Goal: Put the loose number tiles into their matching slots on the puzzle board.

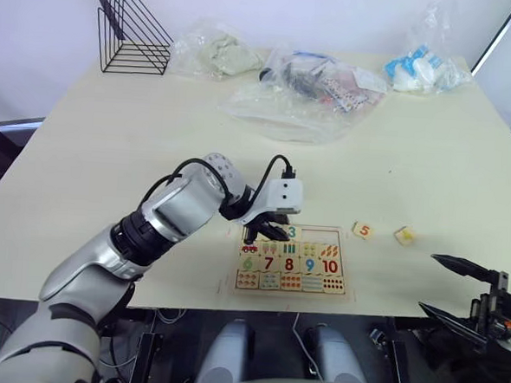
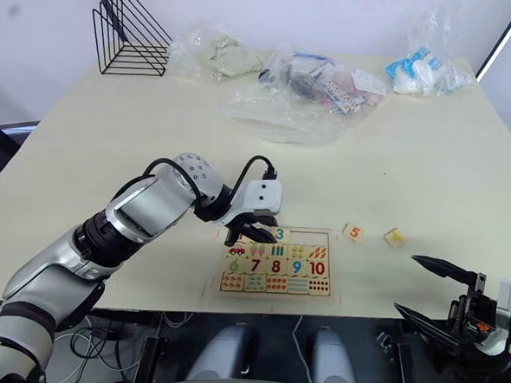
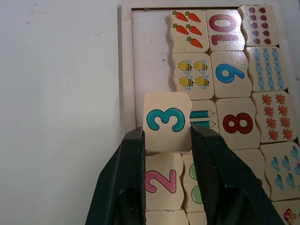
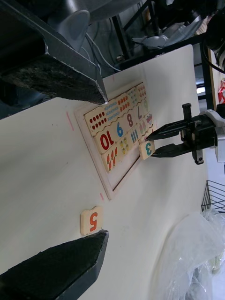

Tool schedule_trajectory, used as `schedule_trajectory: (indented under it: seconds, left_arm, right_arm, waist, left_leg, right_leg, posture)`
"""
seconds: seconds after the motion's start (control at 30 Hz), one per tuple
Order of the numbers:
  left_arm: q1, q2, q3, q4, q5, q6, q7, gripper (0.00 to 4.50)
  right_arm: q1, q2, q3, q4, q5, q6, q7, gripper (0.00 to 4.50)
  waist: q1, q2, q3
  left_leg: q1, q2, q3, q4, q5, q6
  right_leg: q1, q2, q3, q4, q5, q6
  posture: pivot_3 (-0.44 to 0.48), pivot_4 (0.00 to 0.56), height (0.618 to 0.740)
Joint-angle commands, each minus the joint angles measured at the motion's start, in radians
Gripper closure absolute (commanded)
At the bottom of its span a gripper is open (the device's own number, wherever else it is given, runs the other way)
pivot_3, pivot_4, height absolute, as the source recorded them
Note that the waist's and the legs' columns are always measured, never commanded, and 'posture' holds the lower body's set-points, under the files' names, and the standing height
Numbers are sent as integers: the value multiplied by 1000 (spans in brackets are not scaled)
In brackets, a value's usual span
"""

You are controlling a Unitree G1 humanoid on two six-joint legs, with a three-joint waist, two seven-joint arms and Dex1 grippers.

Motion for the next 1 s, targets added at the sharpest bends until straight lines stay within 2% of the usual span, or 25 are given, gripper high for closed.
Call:
schedule_trajectory:
  seconds: [0.03,1.0]
  left_arm:
    - [-28,-8,-5,-6,17,2,3,3598]
    - [-32,-34,-29,5,57,6,0,3598]
  right_arm:
    - [11,1,-25,-25,12,-18,-2,0]
    - [29,2,-24,-29,12,-37,-22,0]
  waist:
    - [0,0,0]
    - [0,0,0]
  left_leg:
    - [0,0,0,0,0,0]
    - [0,0,0,0,0,0]
  right_leg:
    - [0,0,0,0,0,0]
    - [0,0,0,0,0,0]
  posture:
    - [0,150,740]
    - [0,150,740]
